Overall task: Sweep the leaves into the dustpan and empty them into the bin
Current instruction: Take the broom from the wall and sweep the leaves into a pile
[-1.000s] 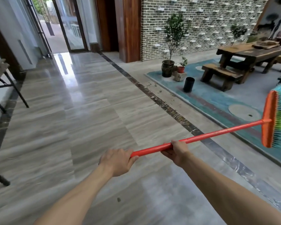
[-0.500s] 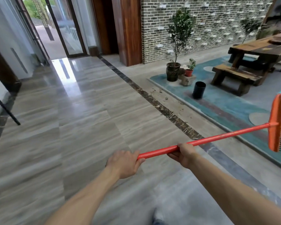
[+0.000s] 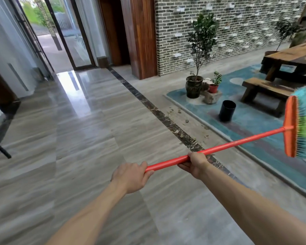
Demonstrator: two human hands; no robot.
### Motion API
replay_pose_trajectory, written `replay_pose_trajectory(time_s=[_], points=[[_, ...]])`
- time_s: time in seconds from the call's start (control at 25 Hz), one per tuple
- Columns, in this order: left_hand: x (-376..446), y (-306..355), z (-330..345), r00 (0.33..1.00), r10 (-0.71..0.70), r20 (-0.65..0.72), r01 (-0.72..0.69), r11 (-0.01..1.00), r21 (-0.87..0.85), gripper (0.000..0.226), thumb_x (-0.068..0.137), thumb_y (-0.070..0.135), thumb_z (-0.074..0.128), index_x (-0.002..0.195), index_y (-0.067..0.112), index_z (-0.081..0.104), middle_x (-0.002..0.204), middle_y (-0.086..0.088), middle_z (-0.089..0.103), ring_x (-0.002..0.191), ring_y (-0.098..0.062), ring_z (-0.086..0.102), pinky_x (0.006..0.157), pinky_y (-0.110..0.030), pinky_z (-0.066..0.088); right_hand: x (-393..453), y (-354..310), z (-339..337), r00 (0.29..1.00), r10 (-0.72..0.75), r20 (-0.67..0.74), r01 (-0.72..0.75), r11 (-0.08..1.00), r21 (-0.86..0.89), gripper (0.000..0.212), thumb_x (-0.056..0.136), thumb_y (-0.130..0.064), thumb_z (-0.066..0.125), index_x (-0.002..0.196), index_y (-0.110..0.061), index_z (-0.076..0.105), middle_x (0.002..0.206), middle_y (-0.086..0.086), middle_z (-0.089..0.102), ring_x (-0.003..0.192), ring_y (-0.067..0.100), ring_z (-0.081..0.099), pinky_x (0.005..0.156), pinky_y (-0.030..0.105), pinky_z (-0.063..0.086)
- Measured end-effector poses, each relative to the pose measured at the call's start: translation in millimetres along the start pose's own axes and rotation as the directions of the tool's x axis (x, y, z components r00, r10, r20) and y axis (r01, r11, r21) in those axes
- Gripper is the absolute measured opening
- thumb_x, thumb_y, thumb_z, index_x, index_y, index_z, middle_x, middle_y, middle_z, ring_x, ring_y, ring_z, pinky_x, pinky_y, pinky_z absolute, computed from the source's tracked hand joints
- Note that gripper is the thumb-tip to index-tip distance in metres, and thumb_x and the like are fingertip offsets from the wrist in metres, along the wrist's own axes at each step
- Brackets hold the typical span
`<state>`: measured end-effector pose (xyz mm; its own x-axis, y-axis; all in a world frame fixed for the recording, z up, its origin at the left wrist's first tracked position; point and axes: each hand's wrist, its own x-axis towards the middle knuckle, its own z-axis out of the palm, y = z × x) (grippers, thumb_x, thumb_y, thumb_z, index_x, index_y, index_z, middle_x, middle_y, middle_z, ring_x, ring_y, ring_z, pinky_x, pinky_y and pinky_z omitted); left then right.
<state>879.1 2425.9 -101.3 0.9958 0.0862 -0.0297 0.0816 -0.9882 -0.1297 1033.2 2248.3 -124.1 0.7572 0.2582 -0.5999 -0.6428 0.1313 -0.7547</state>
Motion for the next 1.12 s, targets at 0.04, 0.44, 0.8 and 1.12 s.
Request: replay_pose_trajectory(time_s=[0.04,0.44,0.8,1.12], points=[[23.9,-11.8,3.4,1.000,0.004,0.004,-0.004,1.000,0.007,0.048,0.096,0.059,0.021,0.110,0.022,0.047,0.101,-0.011,0.070,0.091,-0.038,0.066,0.070,-0.040,0.049,21.5,-11.1,10.2,1.000,0.002,-0.004,-0.002,1.000,0.000,0.024,0.101,-0.007,0.031,0.088,-0.002,0.050,0.078,0.015,0.059,0.067,0.025,0.059,0.043,0.031,0.057],[315.2,-172.7,24.6,0.996,0.074,0.049,-0.074,0.997,-0.013,0.047,0.098,0.058,0.021,0.111,0.022,0.049,0.103,-0.009,0.069,0.092,-0.035,0.066,0.064,-0.037,0.038,276.8,-149.3,143.1,0.996,0.006,-0.088,-0.010,0.999,-0.046,0.015,0.100,-0.006,0.033,0.095,-0.002,0.047,0.077,0.017,0.057,0.062,0.025,0.059,0.043,0.034,0.057],[555.5,-251.7,40.2,0.991,0.130,0.033,-0.128,0.990,-0.058,0.047,0.097,0.058,0.022,0.109,0.023,0.049,0.097,-0.010,0.069,0.088,-0.036,0.065,0.066,-0.039,0.043,485.3,-271.4,205.1,0.986,0.021,-0.165,-0.031,0.998,-0.058,0.028,0.097,-0.008,0.033,0.115,0.004,0.051,0.087,0.021,0.061,0.057,0.029,0.065,0.037,0.027,0.051],[802.2,-292.4,49.4,0.986,0.146,0.076,-0.144,0.989,-0.032,0.048,0.097,0.059,0.019,0.111,0.022,0.047,0.097,-0.009,0.069,0.088,-0.034,0.065,0.066,-0.037,0.043,686.3,-404.2,232.8,0.980,0.049,-0.194,-0.065,0.995,-0.074,0.022,0.100,-0.008,0.033,0.081,-0.003,0.044,0.065,0.016,0.057,0.041,0.022,0.060,0.032,0.027,0.051]])
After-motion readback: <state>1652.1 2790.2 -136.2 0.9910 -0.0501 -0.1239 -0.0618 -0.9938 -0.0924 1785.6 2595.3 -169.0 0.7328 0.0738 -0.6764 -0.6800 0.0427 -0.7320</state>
